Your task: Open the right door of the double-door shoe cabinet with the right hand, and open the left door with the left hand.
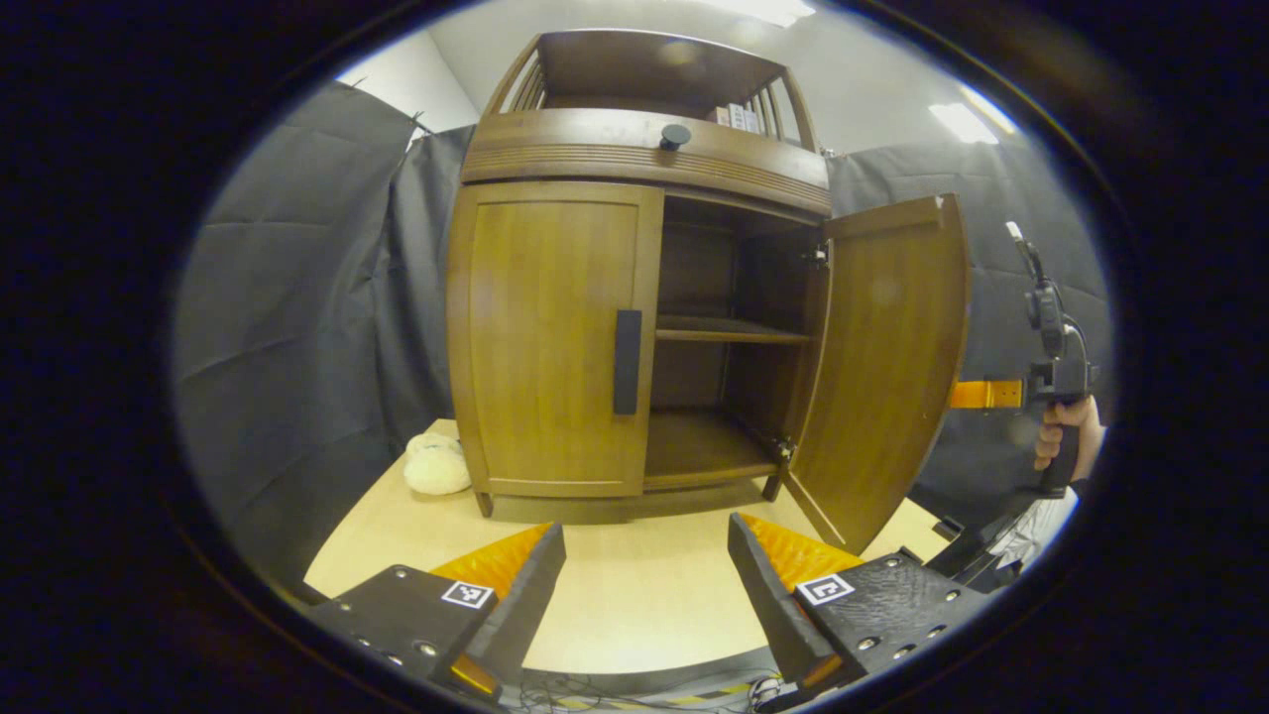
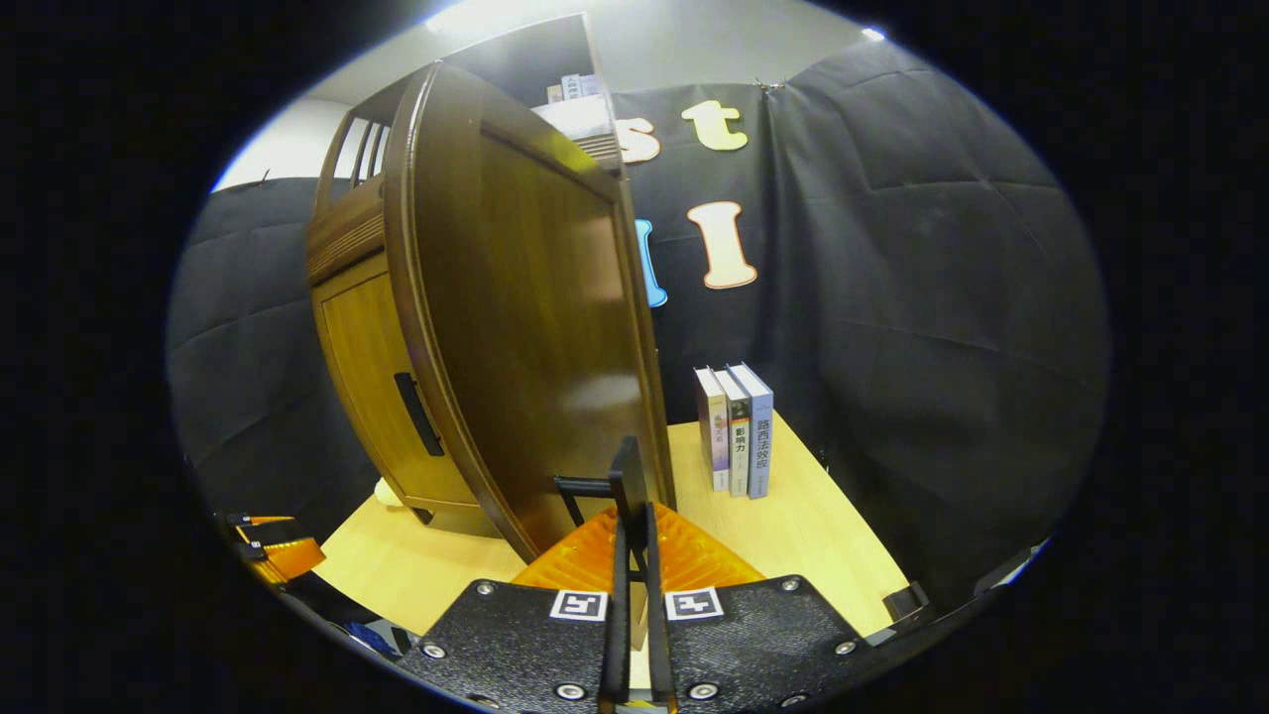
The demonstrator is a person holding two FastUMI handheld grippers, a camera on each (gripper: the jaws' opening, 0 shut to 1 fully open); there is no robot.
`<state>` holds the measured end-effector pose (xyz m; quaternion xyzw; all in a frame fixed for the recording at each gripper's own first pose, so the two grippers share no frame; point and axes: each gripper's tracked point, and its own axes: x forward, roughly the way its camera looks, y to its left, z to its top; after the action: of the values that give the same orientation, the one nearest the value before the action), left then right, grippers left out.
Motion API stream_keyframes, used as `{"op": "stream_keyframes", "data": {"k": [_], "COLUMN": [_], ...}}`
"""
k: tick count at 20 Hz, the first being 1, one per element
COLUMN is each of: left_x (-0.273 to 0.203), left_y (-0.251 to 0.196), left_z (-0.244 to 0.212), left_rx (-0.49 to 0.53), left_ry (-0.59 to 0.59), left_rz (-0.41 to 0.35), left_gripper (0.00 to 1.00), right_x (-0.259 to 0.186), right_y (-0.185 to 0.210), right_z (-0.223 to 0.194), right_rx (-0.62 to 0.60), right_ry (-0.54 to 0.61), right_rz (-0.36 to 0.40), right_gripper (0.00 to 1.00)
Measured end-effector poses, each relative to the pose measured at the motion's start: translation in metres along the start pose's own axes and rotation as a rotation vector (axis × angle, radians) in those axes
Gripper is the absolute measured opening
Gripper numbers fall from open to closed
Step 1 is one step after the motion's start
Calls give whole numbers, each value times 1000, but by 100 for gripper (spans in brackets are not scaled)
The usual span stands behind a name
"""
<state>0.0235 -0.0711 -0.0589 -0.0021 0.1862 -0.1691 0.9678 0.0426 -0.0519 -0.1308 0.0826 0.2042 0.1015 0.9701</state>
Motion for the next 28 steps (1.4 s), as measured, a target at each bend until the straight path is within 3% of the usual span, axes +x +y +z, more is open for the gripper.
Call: {"op": "stream_keyframes", "data": {"k": [6,10,14,17,20,24,28], "left_x": [14,23,27,27,38,69,119], "left_y": [-6,-10,-3,27,49,67,73], "left_z": [13,20,39,64,82,99,105], "left_rx": [-4,-59,-159,-138,-101,-75,-59], "left_ry": [-30,-28,-83,-115,-143,-172,-166], "left_rz": [50,133,256,360,408,392,310], "left_gripper": [95,94,95,96,100,100,100], "right_x": [4,7,8,5,-4,-24,-35], "right_y": [-50,-55,-55,-58,-61,-89,-134], "right_z": [1,2,3,1,-3,-14,-8], "right_rx": [-24,25,-6,23,74,182,250], "right_ry": [35,69,86,98,120,125,60], "right_rz": [69,210,273,299,316,199,-29], "right_gripper": [7,7,8,7,8,4,2]}}
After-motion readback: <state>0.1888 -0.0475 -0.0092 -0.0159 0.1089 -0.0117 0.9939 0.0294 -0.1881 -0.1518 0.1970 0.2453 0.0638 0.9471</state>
